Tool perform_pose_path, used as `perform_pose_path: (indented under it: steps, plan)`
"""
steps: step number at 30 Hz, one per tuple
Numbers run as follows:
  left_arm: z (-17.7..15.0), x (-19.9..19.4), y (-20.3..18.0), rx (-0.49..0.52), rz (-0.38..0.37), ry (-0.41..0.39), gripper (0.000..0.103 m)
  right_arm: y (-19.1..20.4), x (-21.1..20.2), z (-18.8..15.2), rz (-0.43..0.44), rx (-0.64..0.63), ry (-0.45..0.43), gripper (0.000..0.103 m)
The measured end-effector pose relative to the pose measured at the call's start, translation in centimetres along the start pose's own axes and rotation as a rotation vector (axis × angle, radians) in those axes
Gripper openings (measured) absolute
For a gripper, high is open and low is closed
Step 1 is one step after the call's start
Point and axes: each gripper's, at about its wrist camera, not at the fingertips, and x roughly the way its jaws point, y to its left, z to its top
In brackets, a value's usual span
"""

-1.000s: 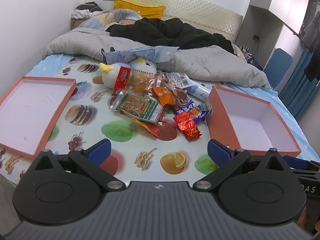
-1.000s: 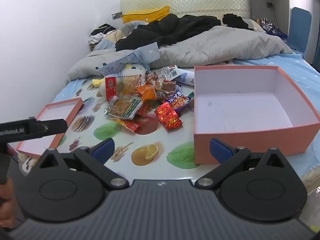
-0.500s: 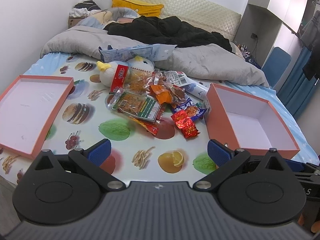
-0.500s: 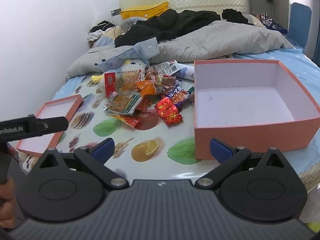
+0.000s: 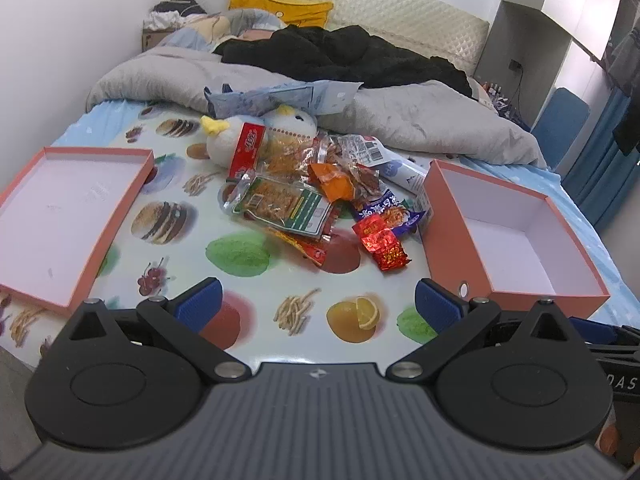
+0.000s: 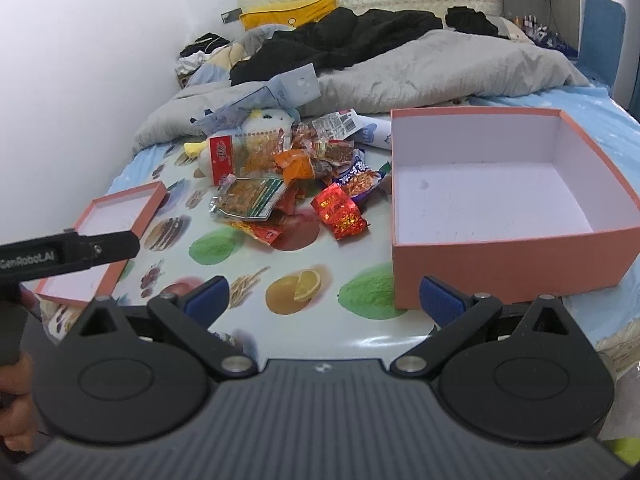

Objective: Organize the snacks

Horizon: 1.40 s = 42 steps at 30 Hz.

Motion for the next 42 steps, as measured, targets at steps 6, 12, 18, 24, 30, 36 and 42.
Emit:
perform_pose_path:
  steps: [6,12,18,24,30,36,42]
  plan:
    - [0.3,-0.3,0.4,0.006,-0.01,-0.009,0.103,0.0,-0.1,0.2,0.011,0.042,0.011,0.103]
    - [0.6,-1.4,0.7,-0.014,-0.011,-0.012,0.103,0.1,-0.7,0.2,0.016,0.085,0.003,0.103]
    - [0.3,-2.2,0.8,-0.025,0.001,-0.02,0.103,0.0,-1.1,0.0,0.008,0.065,-0.024,0.103]
    - [0.1,-2.4,0.9,-0.039,0.006,-0.022,0.103,-0.4,-0.1,-0.9,0.008,0.098,0.0,0.096]
    - [-0.2,-2.9,1.1,-0.045,-0.004,-0.03,0.103,0.5,-0.7,-1.4,0.045,0.08,-0.017,0.096]
    - [-0.4,-3.0,1.7,-0.065,-0.005,-0.041,0.103,1.6,-1.2,-0.9,0.061,0.022,-0.053,0.093]
    - [-0.8,-3.4,2.6,-0.087,-0.006,-0.053,0.103,2.3,-1.4,-1.2,0.066,-0.013,-0.056,0.094]
